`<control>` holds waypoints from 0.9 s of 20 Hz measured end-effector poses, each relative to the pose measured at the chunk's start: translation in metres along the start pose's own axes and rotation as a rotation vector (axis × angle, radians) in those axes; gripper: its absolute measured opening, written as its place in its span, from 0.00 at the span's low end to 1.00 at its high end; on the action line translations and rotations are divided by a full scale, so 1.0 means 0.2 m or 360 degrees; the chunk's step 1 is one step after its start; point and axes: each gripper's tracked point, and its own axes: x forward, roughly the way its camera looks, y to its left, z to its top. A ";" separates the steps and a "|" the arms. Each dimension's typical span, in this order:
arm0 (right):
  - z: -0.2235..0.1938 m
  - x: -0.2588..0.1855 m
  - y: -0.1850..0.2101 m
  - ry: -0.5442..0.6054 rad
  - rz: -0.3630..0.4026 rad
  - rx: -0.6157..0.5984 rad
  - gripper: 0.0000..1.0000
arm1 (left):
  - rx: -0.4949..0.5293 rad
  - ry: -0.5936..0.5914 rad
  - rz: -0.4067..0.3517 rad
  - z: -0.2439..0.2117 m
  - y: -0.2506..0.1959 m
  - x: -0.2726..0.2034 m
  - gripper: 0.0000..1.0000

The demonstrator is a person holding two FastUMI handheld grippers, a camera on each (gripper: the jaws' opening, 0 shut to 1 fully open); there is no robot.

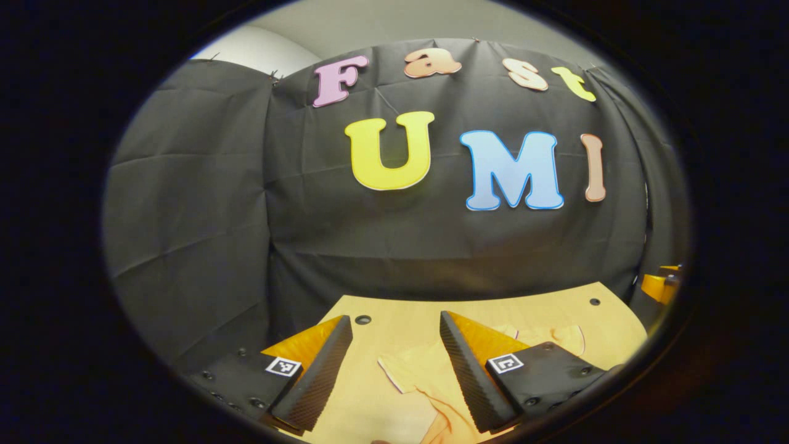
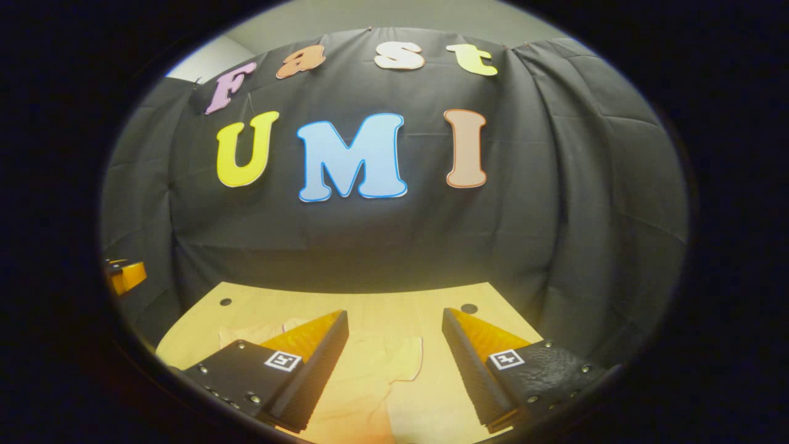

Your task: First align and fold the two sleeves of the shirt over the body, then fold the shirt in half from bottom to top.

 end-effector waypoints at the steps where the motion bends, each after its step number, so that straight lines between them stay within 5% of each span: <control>1: -0.01 0.01 0.00 0.0007 -0.0001 0.0004 0.95 | 0.0005 0.0001 0.0000 0.00 0.00 0.00 0.94; 8: -0.13 0.22 -0.05 0.0148 -0.0024 -0.0009 0.95 | 0.0034 0.0010 -0.0020 0.01 -0.03 0.01 0.94; 18: -0.49 0.69 -0.15 0.0585 -0.0070 0.0002 0.95 | 0.0044 0.0041 0.0076 -0.01 0.06 -0.04 0.94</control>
